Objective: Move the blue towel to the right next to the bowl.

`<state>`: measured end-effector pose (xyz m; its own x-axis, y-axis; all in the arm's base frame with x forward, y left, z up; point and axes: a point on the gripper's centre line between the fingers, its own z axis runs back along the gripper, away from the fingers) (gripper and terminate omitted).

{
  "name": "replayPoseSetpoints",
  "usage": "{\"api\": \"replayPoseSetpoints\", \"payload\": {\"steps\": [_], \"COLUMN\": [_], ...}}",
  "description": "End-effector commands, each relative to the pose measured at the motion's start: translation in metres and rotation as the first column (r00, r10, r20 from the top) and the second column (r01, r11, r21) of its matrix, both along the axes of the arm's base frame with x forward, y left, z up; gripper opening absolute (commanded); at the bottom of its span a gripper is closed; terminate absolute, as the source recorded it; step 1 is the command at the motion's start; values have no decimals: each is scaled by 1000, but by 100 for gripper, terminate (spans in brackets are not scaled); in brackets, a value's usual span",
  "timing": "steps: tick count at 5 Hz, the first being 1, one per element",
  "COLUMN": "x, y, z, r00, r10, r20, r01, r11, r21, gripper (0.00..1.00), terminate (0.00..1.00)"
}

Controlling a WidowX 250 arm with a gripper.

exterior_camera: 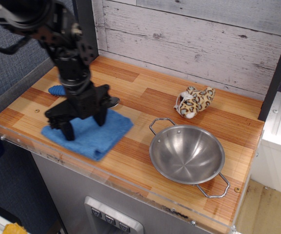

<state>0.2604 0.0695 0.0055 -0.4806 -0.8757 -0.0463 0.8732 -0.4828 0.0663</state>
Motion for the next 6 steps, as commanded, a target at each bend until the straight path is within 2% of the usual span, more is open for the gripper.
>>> {"api": "replayPoseSetpoints", "payload": {"steps": [1,3,4,6], "x": [-4,-8,-6,17], "y": [-56,-80,-75,-49], "z": [-5,-7,-3,37], "r00": [994,984,987,998], "r10": [-111,-177,-157,-66], "r20": [-20,-36,-38,23], "r01": [110,175,154,67], "r11": [993,983,986,997], "r21": [-41,-49,-70,-44], "gripper": [100,100,100,100], "terminate": [0,0,0,0]}}
